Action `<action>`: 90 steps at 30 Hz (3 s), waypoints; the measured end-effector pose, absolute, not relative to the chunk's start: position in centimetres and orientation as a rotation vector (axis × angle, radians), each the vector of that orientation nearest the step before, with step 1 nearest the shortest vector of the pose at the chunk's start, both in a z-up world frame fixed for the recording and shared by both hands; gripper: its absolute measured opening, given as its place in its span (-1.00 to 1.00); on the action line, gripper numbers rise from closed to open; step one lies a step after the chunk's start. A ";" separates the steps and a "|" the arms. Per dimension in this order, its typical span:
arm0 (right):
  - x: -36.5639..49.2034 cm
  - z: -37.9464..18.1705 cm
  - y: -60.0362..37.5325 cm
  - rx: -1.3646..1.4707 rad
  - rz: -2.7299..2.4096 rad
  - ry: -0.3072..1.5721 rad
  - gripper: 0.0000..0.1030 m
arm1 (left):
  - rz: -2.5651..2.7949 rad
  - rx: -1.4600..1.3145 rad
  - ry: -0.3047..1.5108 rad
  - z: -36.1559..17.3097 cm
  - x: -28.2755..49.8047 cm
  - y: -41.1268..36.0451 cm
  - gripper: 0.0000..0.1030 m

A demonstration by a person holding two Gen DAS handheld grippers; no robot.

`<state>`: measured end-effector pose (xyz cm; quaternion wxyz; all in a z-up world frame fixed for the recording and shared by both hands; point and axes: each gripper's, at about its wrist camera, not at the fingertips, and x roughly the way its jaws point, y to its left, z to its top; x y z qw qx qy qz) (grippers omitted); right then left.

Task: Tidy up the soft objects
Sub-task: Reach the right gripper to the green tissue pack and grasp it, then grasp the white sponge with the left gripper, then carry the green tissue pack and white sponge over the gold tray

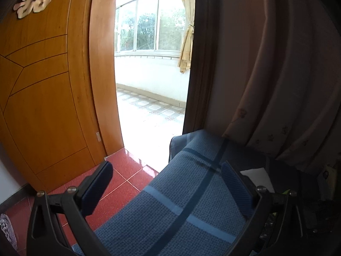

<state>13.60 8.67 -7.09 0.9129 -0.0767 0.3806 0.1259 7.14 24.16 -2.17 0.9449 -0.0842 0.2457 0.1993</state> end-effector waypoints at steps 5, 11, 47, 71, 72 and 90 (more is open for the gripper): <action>14.9 -7.9 8.3 -0.138 0.280 0.858 0.84 | 0.407 -0.162 0.496 -2.2 7.1 24.0 0.99; 14.4 -7.7 8.0 -0.126 0.279 0.833 0.42 | 0.402 -0.169 0.500 -2.2 7.2 24.3 0.99; 4.5 -1.2 -2.9 0.054 0.009 0.315 0.42 | 0.233 -0.091 0.843 -5.9 17.2 15.1 0.72; 4.1 -1.5 -1.8 0.007 0.041 0.239 0.42 | 0.187 -0.085 0.481 -1.8 8.9 15.2 0.12; 4.1 -1.4 -1.6 0.003 0.042 0.235 0.42 | 0.187 -0.068 0.455 -1.6 8.4 15.0 0.12; 3.6 -1.5 -2.2 0.005 0.021 0.233 0.42 | 0.190 -0.005 0.277 -0.1 3.2 13.4 0.12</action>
